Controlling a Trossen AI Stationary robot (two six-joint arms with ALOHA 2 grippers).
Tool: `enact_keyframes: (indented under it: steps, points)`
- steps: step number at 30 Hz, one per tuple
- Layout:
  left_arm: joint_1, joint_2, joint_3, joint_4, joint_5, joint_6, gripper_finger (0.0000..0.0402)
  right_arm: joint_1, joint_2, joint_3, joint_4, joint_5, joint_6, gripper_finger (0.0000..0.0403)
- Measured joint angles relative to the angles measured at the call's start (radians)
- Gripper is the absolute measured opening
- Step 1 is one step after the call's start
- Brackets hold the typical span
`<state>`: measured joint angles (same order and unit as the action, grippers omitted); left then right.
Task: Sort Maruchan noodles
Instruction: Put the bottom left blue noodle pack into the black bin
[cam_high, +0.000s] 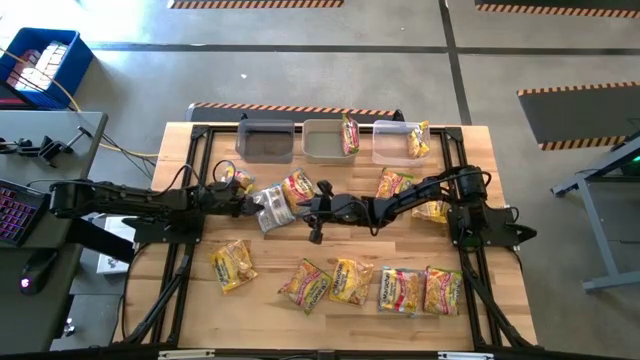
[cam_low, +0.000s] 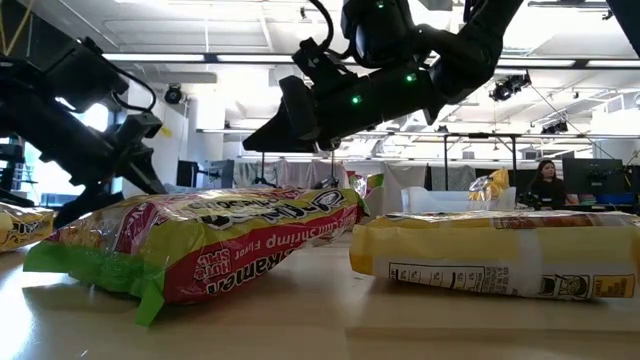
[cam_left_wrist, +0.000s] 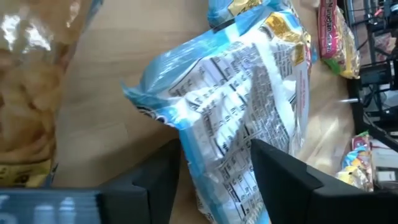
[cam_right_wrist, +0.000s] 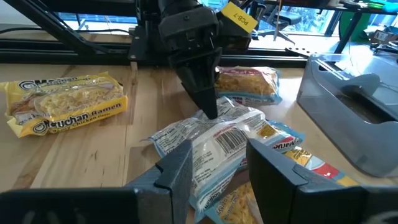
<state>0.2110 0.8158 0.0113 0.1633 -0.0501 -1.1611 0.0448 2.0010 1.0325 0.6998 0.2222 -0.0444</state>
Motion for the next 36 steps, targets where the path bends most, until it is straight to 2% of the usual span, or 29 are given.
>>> enact_keyframes:
  steps: [4,10,12,17,20,25,29,33,36]
  points:
    - [0.0,0.0,0.0,0.023,-0.002,0.025,0.0132,0.0,0.0,0.0,0.0,-0.003,0.0,0.0134]
    - [0.0,-0.001,0.0,0.157,0.02,0.098,0.0021,0.0,0.0,0.0,0.0,-0.003,0.0,0.0134]
    - [0.0,-0.001,0.003,0.206,0.032,0.097,0.0007,0.0,0.0,0.0,0.0,-0.003,0.0,0.0134]
    - [0.003,-0.001,0.099,0.167,0.055,0.109,0.0001,0.0,0.0,0.0,0.0,-0.003,0.0,0.0134]
    - [0.034,-0.001,0.22,0.026,0.099,0.152,0.0001,0.0,0.0,0.0,0.0,-0.003,0.002,0.0134]
    - [0.142,0.008,0.501,-0.425,0.151,0.28,0.0,0.0,0.0,0.0,0.0,-0.019,0.003,0.0134]
    - [0.266,0.041,0.713,-0.704,0.159,0.403,0.0,0.002,0.0,0.0,0.004,-0.023,0.012,0.0134]
    - [0.414,0.125,0.878,-0.877,0.209,0.534,0.0,0.002,0.001,0.0,0.013,-0.033,0.021,0.0134]
    - [0.526,0.224,0.976,-0.93,0.275,0.632,0.0,0.002,0.001,0.0,0.016,-0.04,0.029,0.0134]
